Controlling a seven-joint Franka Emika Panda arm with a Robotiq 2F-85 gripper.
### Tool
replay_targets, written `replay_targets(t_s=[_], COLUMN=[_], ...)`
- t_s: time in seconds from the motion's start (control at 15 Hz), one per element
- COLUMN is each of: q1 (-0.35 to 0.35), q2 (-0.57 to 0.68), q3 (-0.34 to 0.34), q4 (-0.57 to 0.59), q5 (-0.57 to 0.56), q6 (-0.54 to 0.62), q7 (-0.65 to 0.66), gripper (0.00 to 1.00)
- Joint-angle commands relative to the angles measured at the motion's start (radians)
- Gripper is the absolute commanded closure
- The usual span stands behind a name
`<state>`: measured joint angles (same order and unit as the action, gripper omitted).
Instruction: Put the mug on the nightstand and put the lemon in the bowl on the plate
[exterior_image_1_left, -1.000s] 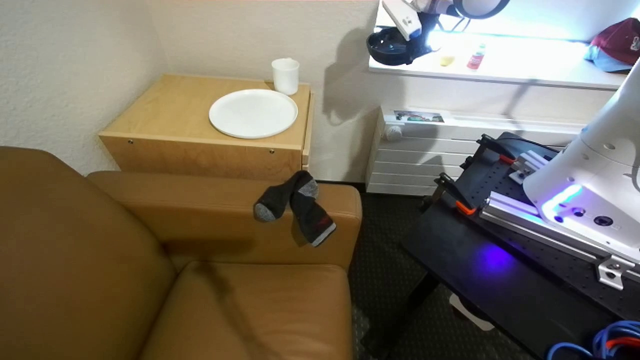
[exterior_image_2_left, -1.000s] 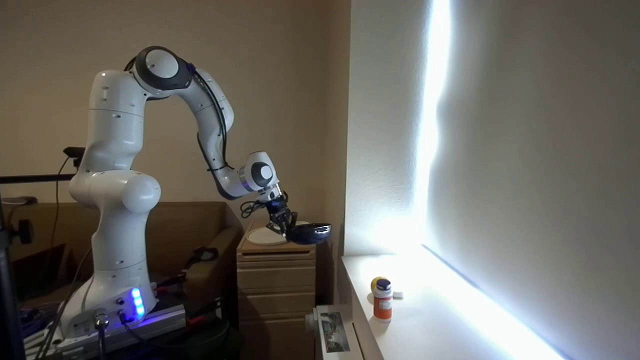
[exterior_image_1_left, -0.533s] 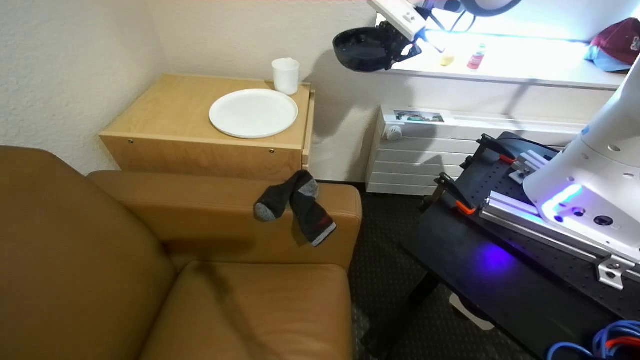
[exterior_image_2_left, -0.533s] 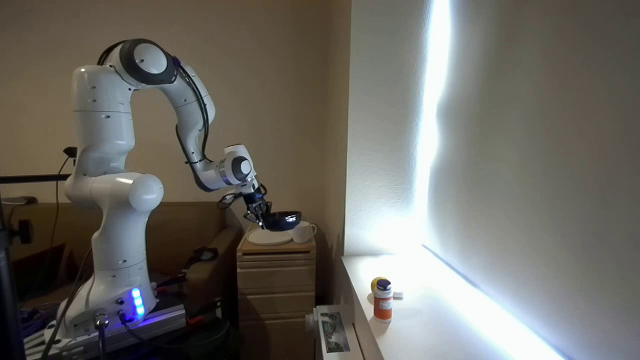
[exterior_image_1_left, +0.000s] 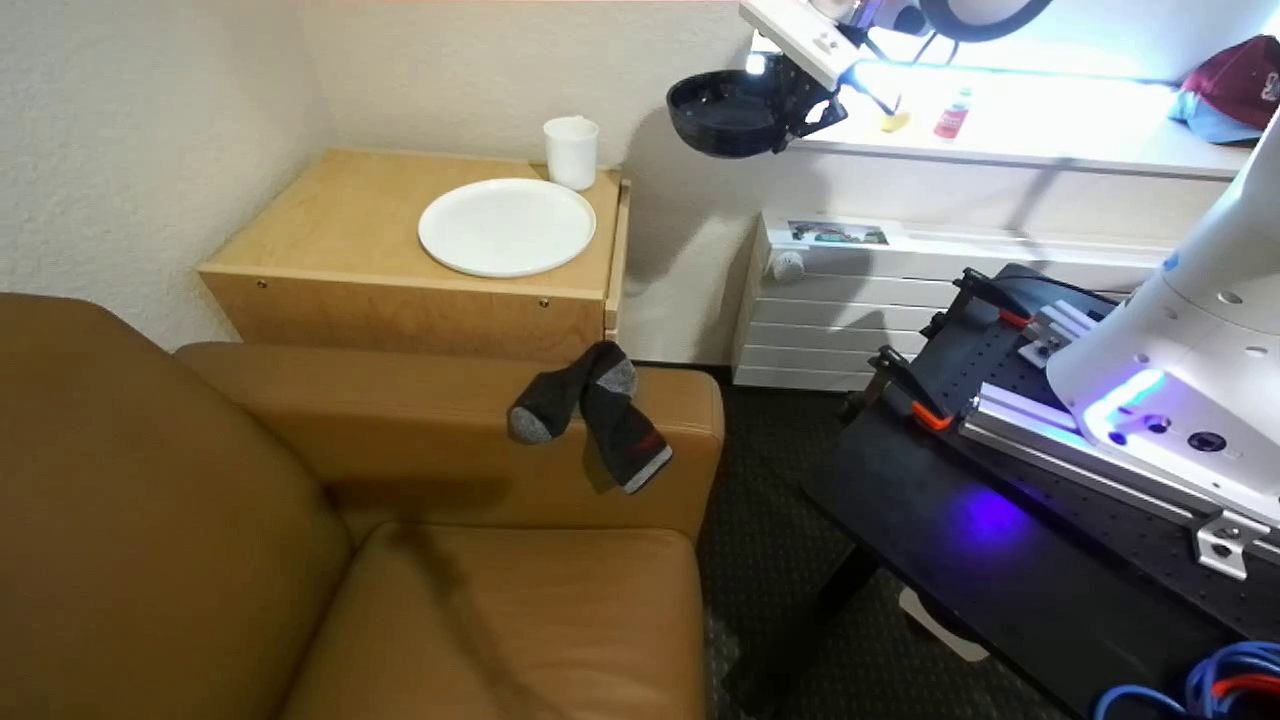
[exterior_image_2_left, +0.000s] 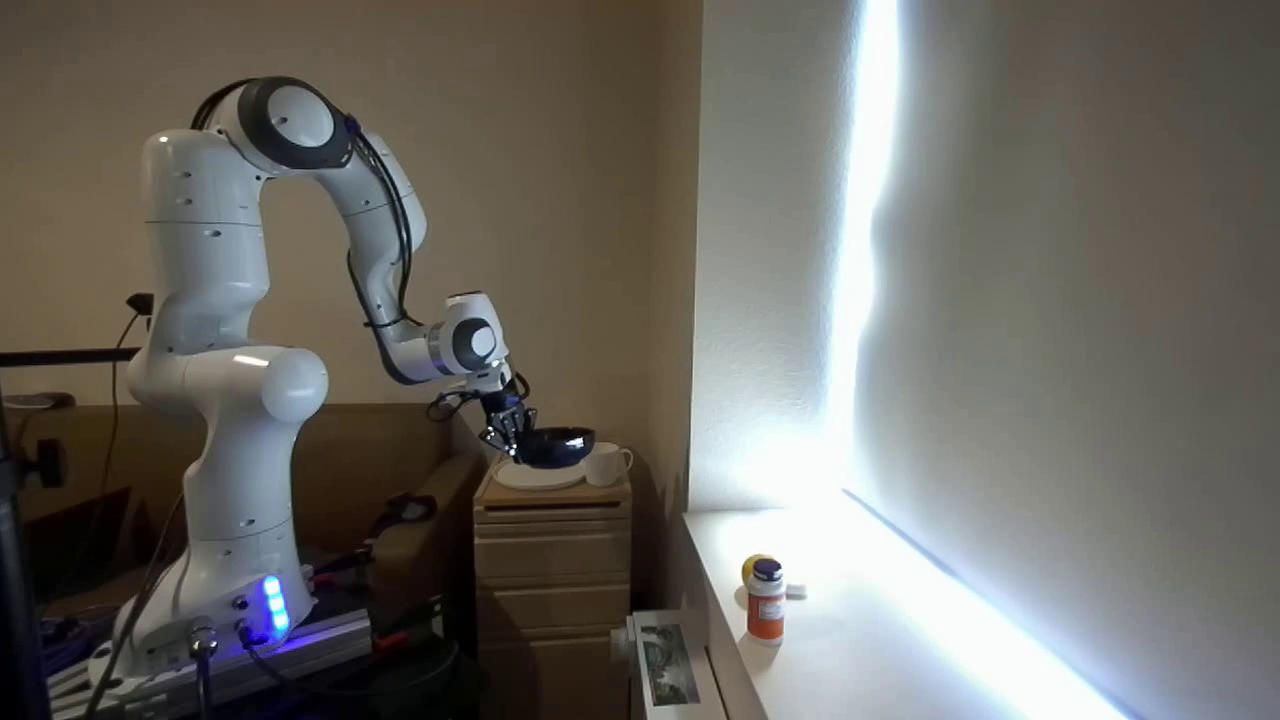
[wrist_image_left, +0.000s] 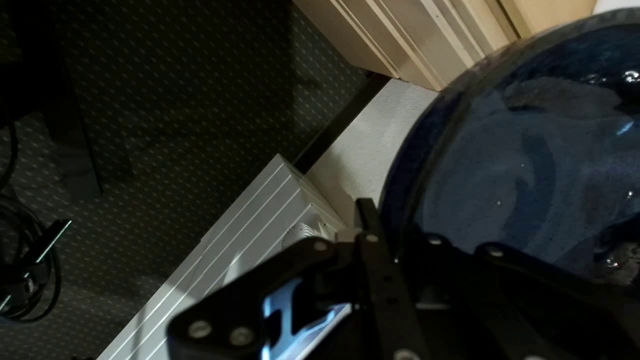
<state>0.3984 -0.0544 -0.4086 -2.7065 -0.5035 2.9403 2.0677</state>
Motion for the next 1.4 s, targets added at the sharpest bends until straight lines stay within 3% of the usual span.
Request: replay_targets(t_s=[0.0,0.33,0.6,0.67,0.73,0.87,0.93,1.13,1.33], q1=[0.053,0.176,0.225,0.165,0.168,0.148,0.142,0.082,0.076], q2=[0.094,0.225,0.413,0.317,0.351,0.370,0.369,0.388,0.406], q3=[0.042,0.172,0.199,0.269,0.273,0.298,0.302,0.321,0.287], q4=[0.101,0.328,0.594,0.460,0.501,0.497,0.488,0.453,0.440], q5=[0.052,0.008,0.001,-0.032,-0.032,-0.030,-0.031,-0.015,-0.032], q6=[-0.036,-0.223,-0.337,-0.310,-0.319,-0.318,-0.318,-0.176,-0.040], q7=[-0.021,-0.048,-0.075,-0.011,-0.010,-0.007,-0.007,0.001,0.042], gripper=[0.98,0.98,0.98,0.98,0.90,0.90,0.98,0.98,0.98])
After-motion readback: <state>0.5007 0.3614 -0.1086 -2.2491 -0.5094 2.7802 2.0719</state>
